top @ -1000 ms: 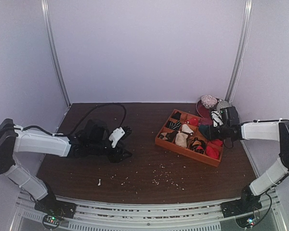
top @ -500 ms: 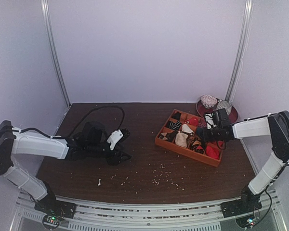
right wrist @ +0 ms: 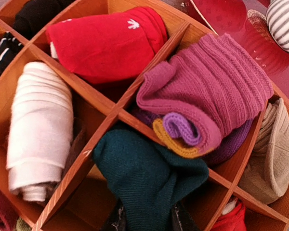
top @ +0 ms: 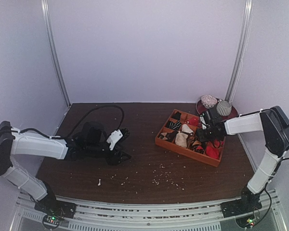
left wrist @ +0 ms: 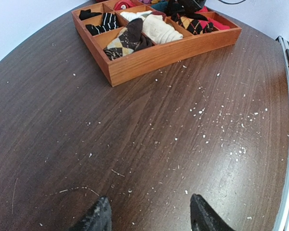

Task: Roll the socks
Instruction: Place a pair of socks in the storage box.

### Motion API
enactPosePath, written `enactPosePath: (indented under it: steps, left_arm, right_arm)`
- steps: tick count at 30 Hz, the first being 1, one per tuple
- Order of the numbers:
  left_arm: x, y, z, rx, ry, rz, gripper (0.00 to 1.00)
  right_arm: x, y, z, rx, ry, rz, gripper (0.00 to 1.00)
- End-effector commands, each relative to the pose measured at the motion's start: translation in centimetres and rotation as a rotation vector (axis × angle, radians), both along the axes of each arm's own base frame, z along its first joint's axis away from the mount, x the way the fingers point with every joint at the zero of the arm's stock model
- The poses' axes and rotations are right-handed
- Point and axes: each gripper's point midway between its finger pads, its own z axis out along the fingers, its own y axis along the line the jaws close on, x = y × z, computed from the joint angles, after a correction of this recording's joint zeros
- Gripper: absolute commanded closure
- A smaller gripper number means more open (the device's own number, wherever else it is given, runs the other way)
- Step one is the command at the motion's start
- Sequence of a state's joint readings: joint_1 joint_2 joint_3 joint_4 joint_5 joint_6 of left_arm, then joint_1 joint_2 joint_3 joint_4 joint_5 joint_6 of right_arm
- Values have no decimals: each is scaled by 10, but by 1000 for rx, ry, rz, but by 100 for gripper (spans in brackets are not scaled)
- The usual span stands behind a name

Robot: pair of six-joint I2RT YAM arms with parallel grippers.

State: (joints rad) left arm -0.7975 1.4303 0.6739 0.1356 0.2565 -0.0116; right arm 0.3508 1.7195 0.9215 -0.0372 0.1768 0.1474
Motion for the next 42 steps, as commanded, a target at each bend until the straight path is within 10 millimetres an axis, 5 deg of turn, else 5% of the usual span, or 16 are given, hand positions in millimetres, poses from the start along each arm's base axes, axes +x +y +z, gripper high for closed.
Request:
enactPosePath:
  steps: [1, 7, 12, 20, 28, 37, 39, 42]
  left_arm:
    - [0, -2, 10, -39, -36, -22, 44]
    - [-2, 1, 8, -37, -33, -18, 44]
    - [-2, 1, 4, -28, -22, -22, 44]
    - [3, 0, 10, -22, -36, -9, 44]
    - [8, -2, 19, -21, -49, 1, 43]
    - [11, 1, 20, -13, -55, 22, 33]
    - [12, 2, 21, -8, -65, 30, 32]
    - [16, 3, 23, -1, -76, 40, 32]
  right_arm:
    - [-25, -18, -39, -112, 181, -52, 100]
    - [-33, -26, -57, -138, 243, -93, 99]
    - [-39, -26, -60, -114, 244, -111, 81]
    - [-16, -6, -16, -21, 163, -53, 59]
    - [8, 5, 43, 66, 74, -15, 53]
    - [6, 8, 90, 124, -7, 9, 41]
    - [2, 6, 95, 129, -13, 12, 41]
    - [-3, 9, 93, 165, -5, 29, 63]
